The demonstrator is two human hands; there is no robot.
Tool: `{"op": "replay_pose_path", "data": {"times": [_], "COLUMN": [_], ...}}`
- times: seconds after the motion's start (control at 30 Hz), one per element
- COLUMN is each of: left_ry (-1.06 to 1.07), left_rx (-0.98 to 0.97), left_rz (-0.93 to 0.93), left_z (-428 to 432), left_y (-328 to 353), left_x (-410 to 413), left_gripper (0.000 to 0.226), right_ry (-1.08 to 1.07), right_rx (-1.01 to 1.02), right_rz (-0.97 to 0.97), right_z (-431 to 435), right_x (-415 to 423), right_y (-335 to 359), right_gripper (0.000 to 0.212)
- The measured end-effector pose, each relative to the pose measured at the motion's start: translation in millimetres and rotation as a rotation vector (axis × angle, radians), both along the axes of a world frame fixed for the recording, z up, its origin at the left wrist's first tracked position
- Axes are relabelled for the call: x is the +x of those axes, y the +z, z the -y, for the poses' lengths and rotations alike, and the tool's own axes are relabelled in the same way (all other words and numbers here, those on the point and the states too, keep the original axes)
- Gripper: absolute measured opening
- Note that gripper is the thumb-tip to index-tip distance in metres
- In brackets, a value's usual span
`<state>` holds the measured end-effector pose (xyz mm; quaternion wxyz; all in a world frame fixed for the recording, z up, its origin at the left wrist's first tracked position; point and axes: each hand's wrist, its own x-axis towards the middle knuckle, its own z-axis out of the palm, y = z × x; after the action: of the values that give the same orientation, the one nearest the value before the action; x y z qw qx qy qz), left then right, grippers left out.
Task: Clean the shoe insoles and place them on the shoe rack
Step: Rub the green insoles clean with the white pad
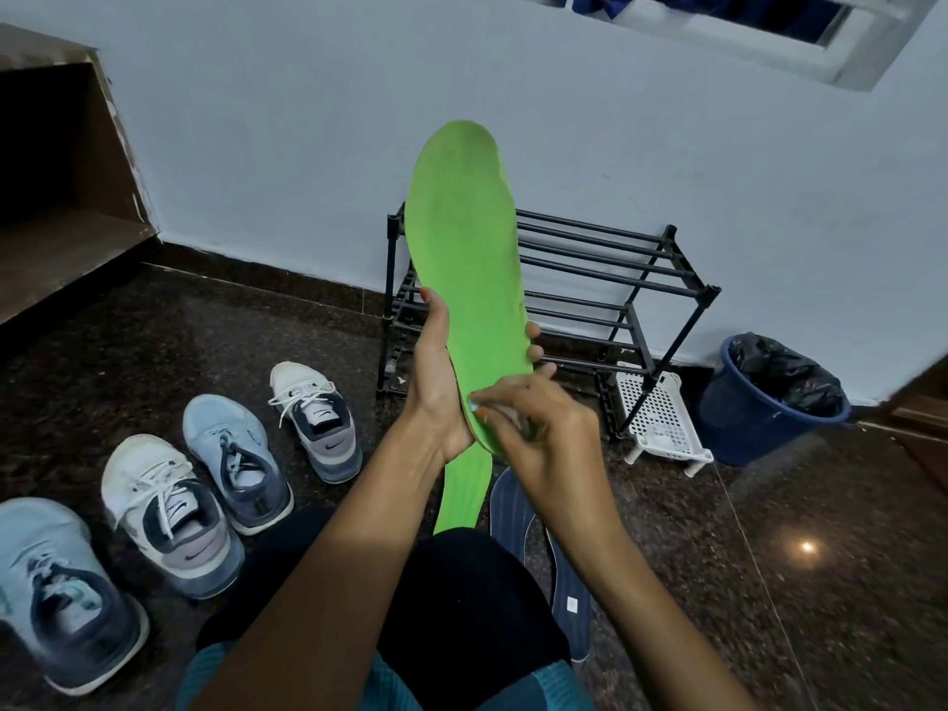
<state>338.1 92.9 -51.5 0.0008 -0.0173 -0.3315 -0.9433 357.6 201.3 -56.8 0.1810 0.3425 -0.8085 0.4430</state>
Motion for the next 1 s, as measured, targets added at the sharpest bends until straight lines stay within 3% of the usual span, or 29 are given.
{"op": "replay_pose_path", "data": {"times": [0.33, 0.67, 1.0], "left_ry": [0.034, -0.015, 0.002], "left_rx": [-0.092, 0.011, -0.023], "left_rz": [0.062, 0.019, 0.001], "left_z": [-1, 3, 2], "left_y": [1, 3, 3], "left_x": [0, 0, 2], "left_gripper": [0.081, 0.086, 0.084], "right_ry": [-0.057, 0.054, -0.029], "right_rx": [-0.031, -0.014, -0.016], "right_rz": [-0.023, 0.072, 0.038], "right_z": [15, -2, 1], "right_x": [-17, 8, -5], "right_y": [12, -4, 1], "right_gripper": [0.012, 0.014, 0.014]}}
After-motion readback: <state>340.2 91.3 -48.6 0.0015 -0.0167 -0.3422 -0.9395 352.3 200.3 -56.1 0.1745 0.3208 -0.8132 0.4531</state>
